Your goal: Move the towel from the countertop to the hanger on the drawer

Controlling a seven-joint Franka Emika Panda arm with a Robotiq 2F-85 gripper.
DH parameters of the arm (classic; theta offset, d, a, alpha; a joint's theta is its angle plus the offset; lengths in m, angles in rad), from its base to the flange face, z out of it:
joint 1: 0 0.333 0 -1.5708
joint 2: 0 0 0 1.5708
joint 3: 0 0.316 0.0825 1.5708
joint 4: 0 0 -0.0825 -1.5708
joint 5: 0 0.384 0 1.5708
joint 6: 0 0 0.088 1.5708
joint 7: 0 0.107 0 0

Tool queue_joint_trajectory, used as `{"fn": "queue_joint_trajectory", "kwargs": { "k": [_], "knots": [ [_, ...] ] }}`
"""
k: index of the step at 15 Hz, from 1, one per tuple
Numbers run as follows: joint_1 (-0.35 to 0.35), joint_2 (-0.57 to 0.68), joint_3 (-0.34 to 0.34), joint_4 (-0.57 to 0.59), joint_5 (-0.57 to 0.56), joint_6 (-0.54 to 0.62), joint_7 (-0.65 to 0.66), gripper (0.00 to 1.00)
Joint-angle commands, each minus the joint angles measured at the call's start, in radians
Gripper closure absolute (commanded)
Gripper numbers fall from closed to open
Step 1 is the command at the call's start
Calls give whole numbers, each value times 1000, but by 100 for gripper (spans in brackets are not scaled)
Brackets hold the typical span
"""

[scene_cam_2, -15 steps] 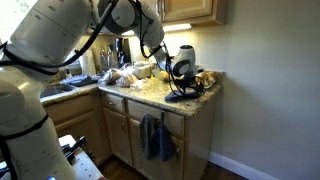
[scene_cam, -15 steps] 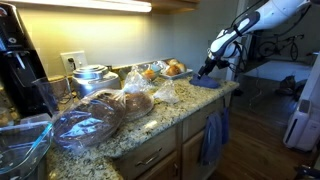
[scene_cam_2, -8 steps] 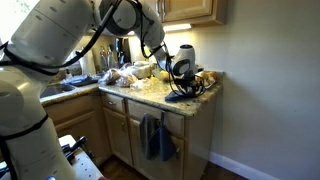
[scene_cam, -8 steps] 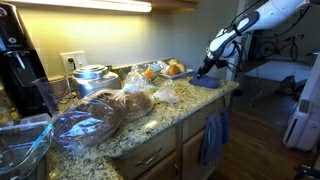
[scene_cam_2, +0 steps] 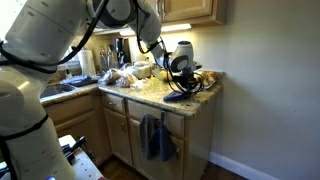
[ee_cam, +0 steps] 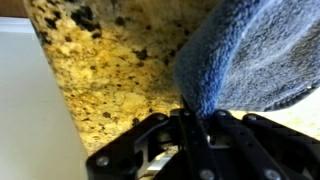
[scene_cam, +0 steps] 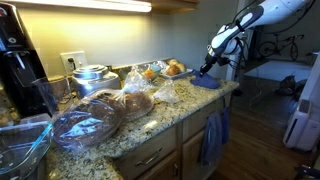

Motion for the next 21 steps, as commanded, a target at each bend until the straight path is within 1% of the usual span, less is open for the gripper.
{"fn": "queue_joint_trajectory", "kwargs": {
  "k": [1, 4, 6, 8, 10, 11, 12, 15, 20, 21],
  "knots": [
    [-10, -190, 4, -206, 18, -16, -14, 91],
    [-33, -306, 40, -327, 68, -33, -60, 91],
    [-35, -380, 50, -399, 116, -58, -98, 91],
    [-19, -441, 38, -452, 169, -108, -127, 91],
    [8, -486, 12, -491, 205, -142, -146, 93],
    [20, -502, 0, -503, 221, -152, -154, 93],
    [51, -421, -24, -424, 191, -127, -121, 89],
    [60, -458, -34, -463, 204, -134, -128, 89],
    [60, -459, -35, -467, 205, -134, -129, 89],
    [60, -459, -35, -467, 205, -134, -129, 93]
  ]
}}
